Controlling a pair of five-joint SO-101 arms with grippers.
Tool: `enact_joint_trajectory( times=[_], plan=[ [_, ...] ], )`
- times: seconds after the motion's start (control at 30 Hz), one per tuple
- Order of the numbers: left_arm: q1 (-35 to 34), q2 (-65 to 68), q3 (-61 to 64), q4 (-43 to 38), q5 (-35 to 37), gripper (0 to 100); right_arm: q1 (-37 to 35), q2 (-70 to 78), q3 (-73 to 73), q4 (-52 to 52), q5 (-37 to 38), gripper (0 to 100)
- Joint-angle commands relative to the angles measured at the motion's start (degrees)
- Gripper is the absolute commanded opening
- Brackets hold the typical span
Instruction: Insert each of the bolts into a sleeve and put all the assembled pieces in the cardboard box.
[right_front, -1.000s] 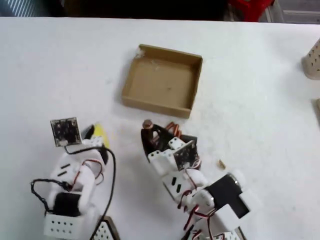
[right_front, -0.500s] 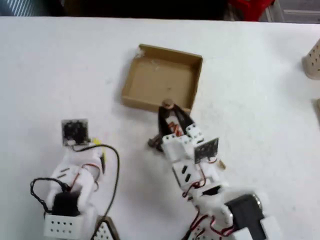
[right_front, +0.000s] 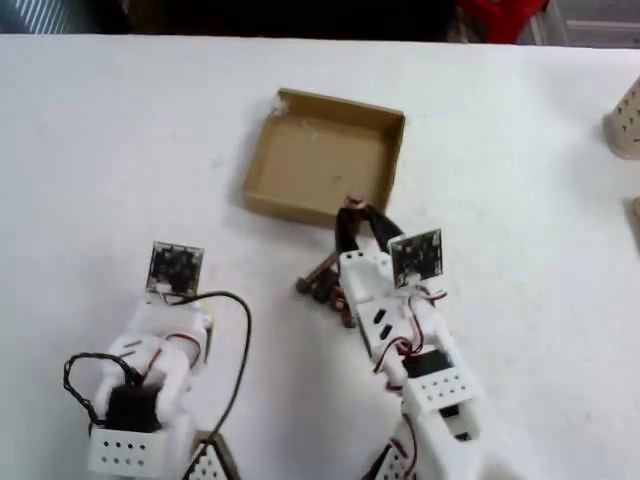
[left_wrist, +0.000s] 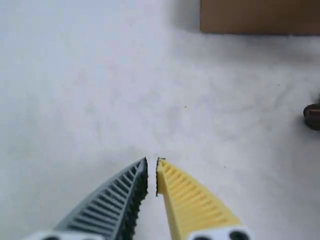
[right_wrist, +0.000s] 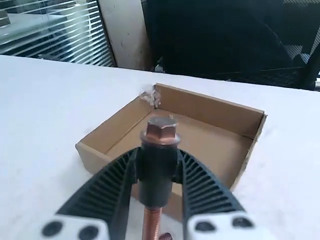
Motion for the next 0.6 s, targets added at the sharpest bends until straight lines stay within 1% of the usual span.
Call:
enact_joint_trajectory(
  times=[0.0,0.13,0.23,0.3,0.43,0.5,0.57],
  plan=[
    [0.31,-0.22,0.09,0.70,-0.44,7,0.92,-11.56,-5.36,10.86,-0.18,1.7],
    [0.31,-0.22,0.09,1.32,-0.44,7,0.92,-18.07,-13.36,28.26,-0.18,1.7],
    [0.31,-0.22,0.09,1.32,-0.44,7,0.92,-18.33,-21.01,37.41,-0.18,1.7],
    [0.31,-0.22,0.09,1.32,-0.44,7,0.92,-17.19,-25.58,41.27,-0.18,1.7],
    [0.31,-0.22,0.09,1.41,-0.44,7,1.19,-12.00,-33.14,45.23,-0.09,1.7],
    [0.31,-0.22,0.09,1.41,-0.44,7,2.68,-7.96,-37.10,46.99,-0.09,1.7],
    [0.31,-0.22,0.09,1.41,-0.44,7,4.18,-2.86,-41.58,48.84,1.67,1.7]
  ],
)
